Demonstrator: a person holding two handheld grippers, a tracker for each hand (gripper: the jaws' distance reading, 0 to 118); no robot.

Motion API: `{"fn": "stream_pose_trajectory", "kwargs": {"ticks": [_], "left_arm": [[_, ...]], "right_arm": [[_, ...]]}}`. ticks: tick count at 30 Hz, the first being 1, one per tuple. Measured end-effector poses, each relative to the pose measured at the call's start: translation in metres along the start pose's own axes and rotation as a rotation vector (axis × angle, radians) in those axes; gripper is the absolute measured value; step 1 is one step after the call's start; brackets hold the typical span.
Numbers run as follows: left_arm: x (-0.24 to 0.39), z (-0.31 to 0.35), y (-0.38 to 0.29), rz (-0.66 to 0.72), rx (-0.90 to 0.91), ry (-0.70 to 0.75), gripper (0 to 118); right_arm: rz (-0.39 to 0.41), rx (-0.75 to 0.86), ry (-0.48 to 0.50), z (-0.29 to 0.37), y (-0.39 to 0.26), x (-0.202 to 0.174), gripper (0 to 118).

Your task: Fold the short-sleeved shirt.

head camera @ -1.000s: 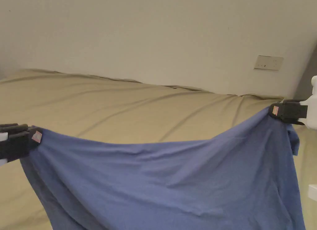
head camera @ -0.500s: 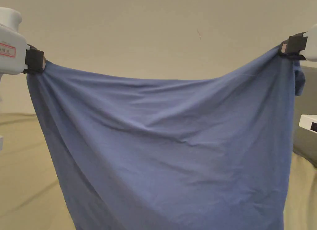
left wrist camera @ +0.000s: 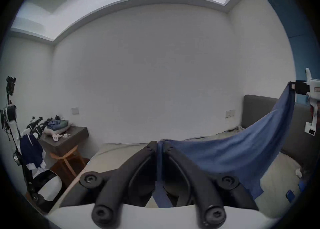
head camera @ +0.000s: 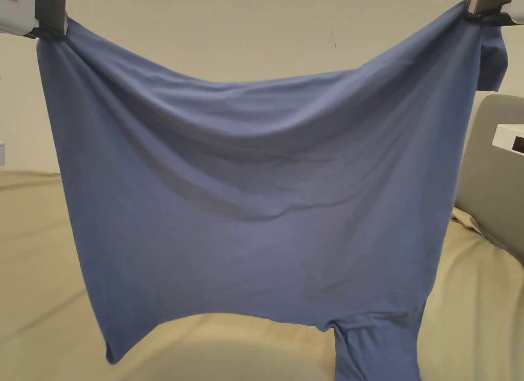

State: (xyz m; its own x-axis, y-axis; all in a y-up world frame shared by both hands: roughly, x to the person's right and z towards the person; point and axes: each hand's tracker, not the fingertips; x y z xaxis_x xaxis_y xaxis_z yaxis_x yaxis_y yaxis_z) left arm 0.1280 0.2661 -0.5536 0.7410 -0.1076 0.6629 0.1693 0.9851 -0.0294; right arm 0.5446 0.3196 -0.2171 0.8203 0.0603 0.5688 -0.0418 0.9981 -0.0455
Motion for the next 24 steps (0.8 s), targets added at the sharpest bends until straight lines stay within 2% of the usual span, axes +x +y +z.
{"fn": "stream_pose_trajectory", "kwargs": {"ticks": [2, 7, 10, 14, 20, 24], "left_arm": [[0.008, 0.017, -0.016, -0.030, 0.006, -0.028, 5], [0.021, 0.060, -0.078, -0.046, -0.031, -0.117, 5], [0.025, 0.096, -0.118, -0.059, -0.059, -0.129, 5], [0.022, 0.147, -0.163, -0.028, -0.080, -0.140, 5], [0.015, 0.216, -0.227, 0.021, -0.133, -0.158, 5], [0.011, 0.256, -0.261, 0.035, -0.172, -0.166, 5]], "right_arm": [[0.038, -0.031, 0.011, 0.017, -0.013, -0.008, 3], [0.045, -0.069, 0.088, 0.076, -0.065, -0.015, 3], [0.052, -0.109, 0.094, 0.115, -0.102, -0.011, 3], [-0.013, -0.168, 0.096, 0.167, -0.145, 0.001, 3], [-0.054, -0.207, 0.101, 0.240, -0.202, 0.013, 3], [-0.111, -0.238, 0.115, 0.285, -0.240, 0.018, 3]]}}
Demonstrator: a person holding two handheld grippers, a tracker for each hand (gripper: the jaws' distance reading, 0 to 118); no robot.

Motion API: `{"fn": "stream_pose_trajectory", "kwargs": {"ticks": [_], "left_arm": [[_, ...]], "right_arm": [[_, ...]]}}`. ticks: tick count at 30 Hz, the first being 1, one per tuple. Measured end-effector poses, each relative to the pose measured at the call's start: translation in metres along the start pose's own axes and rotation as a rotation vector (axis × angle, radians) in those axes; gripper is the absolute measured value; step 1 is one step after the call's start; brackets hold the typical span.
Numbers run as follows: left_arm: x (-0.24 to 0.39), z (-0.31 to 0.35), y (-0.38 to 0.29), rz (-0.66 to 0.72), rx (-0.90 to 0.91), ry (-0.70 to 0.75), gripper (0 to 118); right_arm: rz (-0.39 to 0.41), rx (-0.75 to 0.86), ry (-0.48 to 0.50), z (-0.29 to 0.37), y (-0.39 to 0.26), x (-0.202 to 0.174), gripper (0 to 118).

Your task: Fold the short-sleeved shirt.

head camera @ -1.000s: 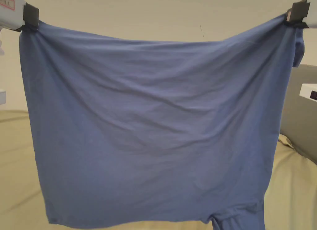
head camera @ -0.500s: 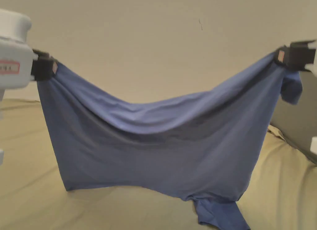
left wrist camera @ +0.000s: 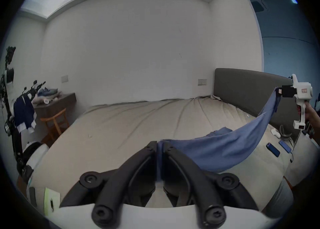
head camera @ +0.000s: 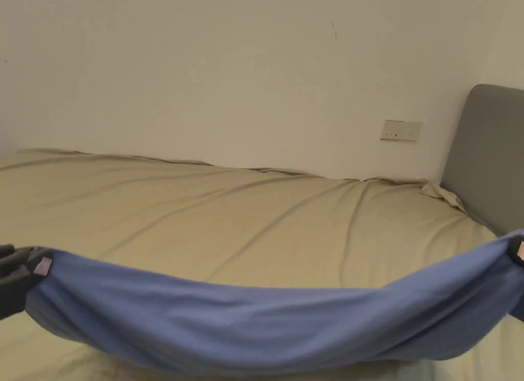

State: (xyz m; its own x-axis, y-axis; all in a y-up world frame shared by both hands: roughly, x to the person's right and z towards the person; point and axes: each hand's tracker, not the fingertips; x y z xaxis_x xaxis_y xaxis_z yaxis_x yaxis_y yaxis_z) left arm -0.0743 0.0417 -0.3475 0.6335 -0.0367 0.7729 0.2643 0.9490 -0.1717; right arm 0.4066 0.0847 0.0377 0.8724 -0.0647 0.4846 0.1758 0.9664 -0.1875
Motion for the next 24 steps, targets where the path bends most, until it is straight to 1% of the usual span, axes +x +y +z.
{"fn": "stream_pose_trajectory", "kwargs": {"ticks": [2, 4, 6, 8, 11, 12, 16, 18, 20, 23, 24], "left_arm": [[-0.002, 0.015, -0.020, 0.056, -0.005, -0.001, 5], [-0.004, 0.028, -0.042, 0.084, -0.019, -0.011, 5], [-0.004, 0.036, -0.060, 0.092, -0.041, -0.020, 5], [-0.003, 0.041, -0.076, 0.117, -0.070, -0.038, 5], [0.001, 0.045, -0.098, 0.099, -0.117, -0.049, 5], [0.002, 0.048, -0.108, 0.100, -0.128, -0.062, 5], [0.001, 0.059, -0.144, 0.150, -0.196, -0.076, 5], [0.001, 0.065, -0.161, 0.174, -0.236, -0.081, 5], [0.004, 0.071, -0.179, 0.188, -0.267, -0.077, 5], [0.007, 0.078, -0.204, 0.219, -0.301, -0.089, 5], [0.010, 0.078, -0.211, 0.228, -0.308, -0.083, 8]], "right_arm": [[0.005, -0.004, -0.011, 0.013, -0.022, -0.001, 3], [-0.038, -0.030, -0.029, 0.026, -0.048, 0.004, 3], [-0.088, -0.052, -0.016, 0.037, -0.069, 0.008, 3], [-0.103, -0.076, -0.035, 0.043, -0.090, 0.010, 3], [-0.139, -0.147, -0.055, 0.050, -0.119, 0.011, 3], [-0.167, -0.176, -0.051, 0.053, -0.129, 0.012, 3], [-0.207, -0.233, -0.066, 0.069, -0.167, 0.010, 3], [-0.247, -0.290, -0.075, 0.075, -0.186, 0.010, 3], [-0.268, -0.316, -0.082, 0.081, -0.203, 0.008, 3], [-0.277, -0.359, -0.094, 0.090, -0.226, 0.005, 3], [-0.278, -0.367, -0.090, 0.091, -0.233, 0.005, 4]]}}
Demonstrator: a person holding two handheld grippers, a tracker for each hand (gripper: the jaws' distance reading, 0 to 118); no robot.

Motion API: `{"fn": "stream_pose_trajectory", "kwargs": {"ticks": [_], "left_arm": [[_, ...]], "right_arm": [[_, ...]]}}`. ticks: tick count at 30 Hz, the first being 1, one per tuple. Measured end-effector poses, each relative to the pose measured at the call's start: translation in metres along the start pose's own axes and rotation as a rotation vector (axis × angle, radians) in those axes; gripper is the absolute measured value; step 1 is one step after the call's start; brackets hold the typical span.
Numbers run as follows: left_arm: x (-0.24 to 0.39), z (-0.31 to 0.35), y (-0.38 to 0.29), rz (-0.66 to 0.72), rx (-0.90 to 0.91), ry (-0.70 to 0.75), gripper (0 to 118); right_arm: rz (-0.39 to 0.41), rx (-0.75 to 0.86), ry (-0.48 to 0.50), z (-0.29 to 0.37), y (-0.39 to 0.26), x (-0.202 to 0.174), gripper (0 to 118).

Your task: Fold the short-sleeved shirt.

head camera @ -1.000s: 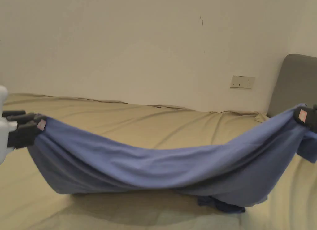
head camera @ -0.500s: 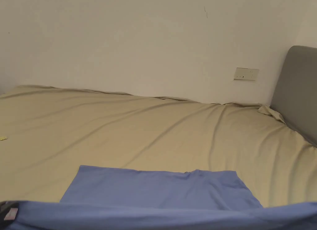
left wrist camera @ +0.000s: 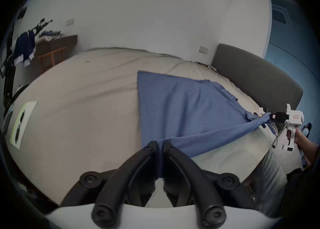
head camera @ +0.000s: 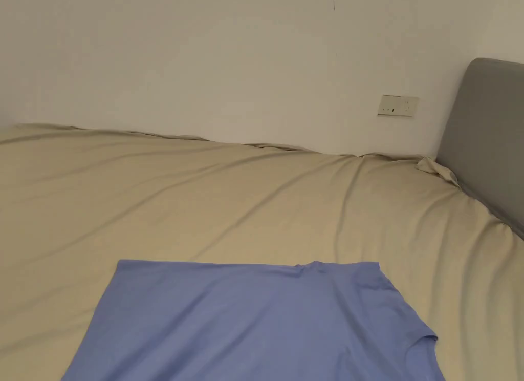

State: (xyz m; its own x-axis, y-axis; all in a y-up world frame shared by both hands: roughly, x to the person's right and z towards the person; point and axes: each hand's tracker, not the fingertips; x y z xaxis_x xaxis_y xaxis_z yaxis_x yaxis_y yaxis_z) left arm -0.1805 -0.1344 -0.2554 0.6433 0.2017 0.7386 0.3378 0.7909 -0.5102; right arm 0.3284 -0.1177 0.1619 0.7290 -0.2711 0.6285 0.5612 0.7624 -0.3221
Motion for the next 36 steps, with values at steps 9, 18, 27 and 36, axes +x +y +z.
{"fn": "stream_pose_trajectory", "kwargs": {"ticks": [9, 18, 27, 36], "left_arm": [[0.040, 0.018, -0.015, 0.116, 0.080, 0.187, 117], [0.078, 0.035, -0.038, 0.080, 0.170, 0.410, 1], [0.039, -0.009, -0.035, 0.222, -0.027, 0.365, 106], [0.041, -0.077, -0.017, 0.122, -0.196, 0.283, 77]], "right_arm": [[0.133, 0.081, -0.133, 0.015, -0.025, -0.032, 110], [0.211, 0.080, -0.132, 0.010, -0.044, -0.091, 4], [0.170, 0.021, -0.079, 0.006, -0.043, -0.080, 4], [0.136, -0.094, -0.191, 0.000, -0.024, -0.047, 4]]}}
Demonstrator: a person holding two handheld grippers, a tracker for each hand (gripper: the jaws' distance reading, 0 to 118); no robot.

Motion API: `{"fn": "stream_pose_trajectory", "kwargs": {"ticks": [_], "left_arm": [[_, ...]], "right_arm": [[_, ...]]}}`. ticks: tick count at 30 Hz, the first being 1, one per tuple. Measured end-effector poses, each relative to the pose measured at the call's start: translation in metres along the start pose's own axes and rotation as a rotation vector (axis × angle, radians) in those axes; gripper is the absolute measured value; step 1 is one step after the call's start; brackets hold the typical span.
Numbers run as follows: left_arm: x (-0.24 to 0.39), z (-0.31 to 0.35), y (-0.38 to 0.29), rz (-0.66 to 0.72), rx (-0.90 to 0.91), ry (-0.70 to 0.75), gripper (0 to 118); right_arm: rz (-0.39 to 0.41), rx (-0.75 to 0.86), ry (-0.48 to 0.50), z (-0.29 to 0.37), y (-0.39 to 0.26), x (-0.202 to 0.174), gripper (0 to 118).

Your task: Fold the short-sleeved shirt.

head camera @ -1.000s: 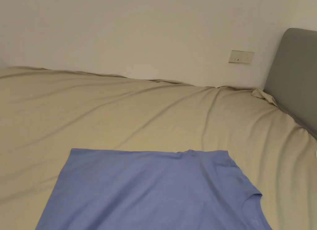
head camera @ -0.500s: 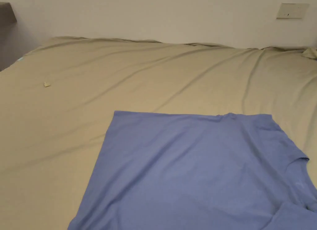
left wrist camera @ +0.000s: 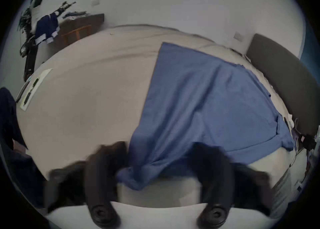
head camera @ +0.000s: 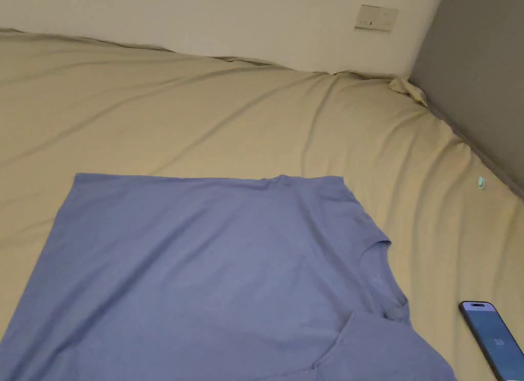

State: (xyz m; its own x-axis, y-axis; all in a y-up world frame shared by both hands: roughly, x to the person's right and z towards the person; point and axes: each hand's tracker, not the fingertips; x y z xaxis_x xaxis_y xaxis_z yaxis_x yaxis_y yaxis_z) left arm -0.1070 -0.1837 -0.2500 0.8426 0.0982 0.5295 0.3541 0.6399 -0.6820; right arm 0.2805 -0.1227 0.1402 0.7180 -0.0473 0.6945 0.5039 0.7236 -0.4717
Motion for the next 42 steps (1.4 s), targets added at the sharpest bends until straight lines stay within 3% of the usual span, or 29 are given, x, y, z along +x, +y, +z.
{"fn": "stream_pose_trajectory", "kwargs": {"ticks": [1, 2, 3, 4, 5, 6, 10, 11, 13, 16, 19, 24, 31, 34, 37, 38, 39, 40, 41, 42], "left_arm": [[0.003, -0.001, 0.001, -0.004, 0.012, 0.007, 42], [0.005, 0.001, 0.002, -0.009, 0.018, -0.008, 31], [0.006, 0.004, 0.004, -0.013, 0.022, -0.021, 24], [0.007, 0.005, 0.004, -0.014, 0.039, -0.028, 17], [0.007, 0.006, 0.004, -0.015, 0.046, -0.026, 17], [0.008, 0.008, 0.005, -0.014, 0.043, -0.024, 17], [0.005, 0.013, 0.004, 0.027, 0.041, -0.050, 16], [0.005, 0.013, 0.003, 0.033, 0.043, -0.049, 16], [0.004, 0.014, 0.004, 0.042, 0.038, -0.062, 16], [0.006, 0.021, 0.005, 0.038, 0.050, -0.069, 16], [0.008, 0.038, 0.012, 0.041, 0.105, -0.074, 15], [0.011, 0.047, 0.058, 0.031, 0.159, -0.120, 14], [0.009, -0.002, 0.151, -0.048, 0.156, -0.110, 13], [0.010, -0.033, 0.177, -0.067, 0.102, -0.069, 12], [0.010, -0.060, 0.183, -0.076, 0.070, -0.045, 13], [0.007, -0.064, 0.182, -0.071, 0.075, -0.042, 19], [0.006, -0.065, 0.181, -0.058, 0.068, -0.036, 37], [0.002, -0.062, 0.178, 0.002, 0.058, -0.027, 81], [0.000, -0.058, 0.176, 0.036, 0.047, -0.033, 96], [-0.013, -0.056, 0.169, 0.067, 0.086, -0.075, 96]], "right_arm": [[0.009, -0.016, -0.017, -0.006, 0.003, 0.003, 4], [0.013, -0.037, -0.014, -0.012, 0.005, 0.007, 8], [0.019, -0.073, -0.022, -0.020, 0.009, 0.011, 23], [0.015, -0.115, -0.013, -0.029, 0.012, 0.014, 63], [0.015, -0.159, -0.008, -0.036, 0.014, 0.015, 92], [0.021, -0.195, 0.023, -0.042, 0.016, 0.017, 103], [0.063, -0.223, 0.055, -0.063, 0.009, 0.015, 100], [0.084, -0.235, 0.048, -0.067, 0.007, 0.014, 86], [0.124, -0.244, 0.011, -0.072, 0.004, 0.008, 14], [0.118, -0.131, 0.027, -0.056, 0.006, -0.004, 14], [0.168, -0.056, -0.009, -0.035, 0.018, -0.018, 14], [0.173, -0.015, 0.069, -0.033, 0.076, -0.024, 14], [0.190, -0.063, 0.120, -0.115, 0.170, -0.021, 14], [0.194, -0.107, 0.097, -0.156, 0.191, -0.027, 14], [0.104, -0.172, 0.084, -0.189, 0.194, -0.023, 16], [0.071, -0.156, 0.081, -0.193, 0.191, -0.020, 27], [0.044, -0.126, 0.071, -0.194, 0.188, -0.019, 52], [0.038, -0.089, 0.074, -0.188, 0.182, -0.017, 92], [0.024, -0.058, 0.081, -0.181, 0.176, -0.016, 102], [0.008, -0.002, 0.103, -0.169, 0.170, -0.015, 101]]}}
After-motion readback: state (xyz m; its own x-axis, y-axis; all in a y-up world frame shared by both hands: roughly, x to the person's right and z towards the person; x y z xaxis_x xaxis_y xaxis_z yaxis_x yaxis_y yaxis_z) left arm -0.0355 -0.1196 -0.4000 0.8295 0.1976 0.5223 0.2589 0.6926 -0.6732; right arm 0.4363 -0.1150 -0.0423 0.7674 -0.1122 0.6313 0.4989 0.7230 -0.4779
